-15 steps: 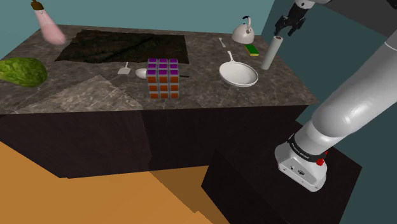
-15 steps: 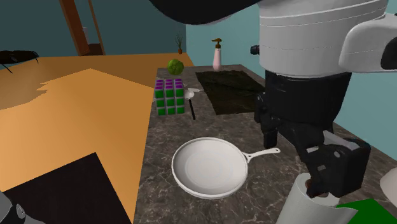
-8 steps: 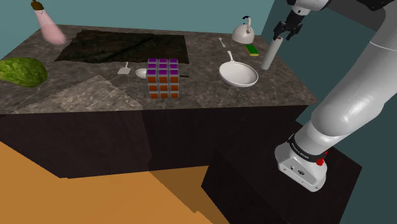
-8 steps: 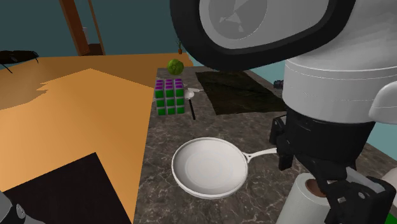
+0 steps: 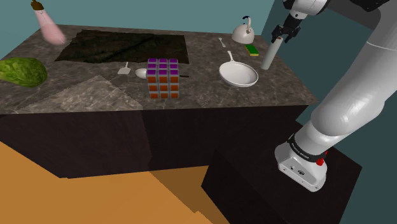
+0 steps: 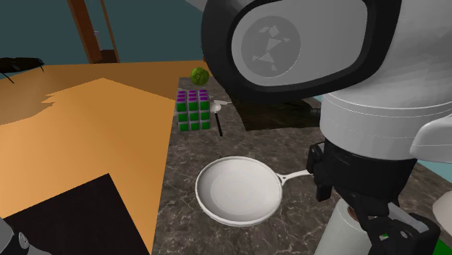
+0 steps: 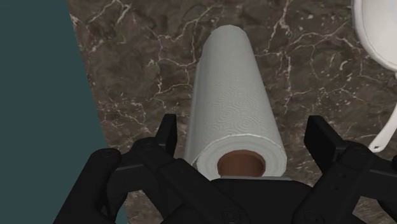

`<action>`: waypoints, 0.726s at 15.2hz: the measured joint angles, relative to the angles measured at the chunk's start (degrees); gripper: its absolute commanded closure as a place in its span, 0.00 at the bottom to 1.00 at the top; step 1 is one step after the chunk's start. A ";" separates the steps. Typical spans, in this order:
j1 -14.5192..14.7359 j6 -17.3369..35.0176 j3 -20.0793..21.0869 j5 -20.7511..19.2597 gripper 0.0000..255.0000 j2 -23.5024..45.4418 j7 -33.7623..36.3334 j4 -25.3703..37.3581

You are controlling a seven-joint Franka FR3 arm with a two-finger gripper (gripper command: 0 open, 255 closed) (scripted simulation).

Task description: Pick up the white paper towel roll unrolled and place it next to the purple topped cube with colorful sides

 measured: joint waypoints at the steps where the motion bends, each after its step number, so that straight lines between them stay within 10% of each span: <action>1: -0.01 0.01 0.00 0.02 0.00 0.02 -0.01 0.01; 2: -0.01 0.01 0.00 0.02 1.00 0.02 -0.01 0.01; 11: -0.01 0.02 0.00 0.02 1.00 0.01 -0.01 0.02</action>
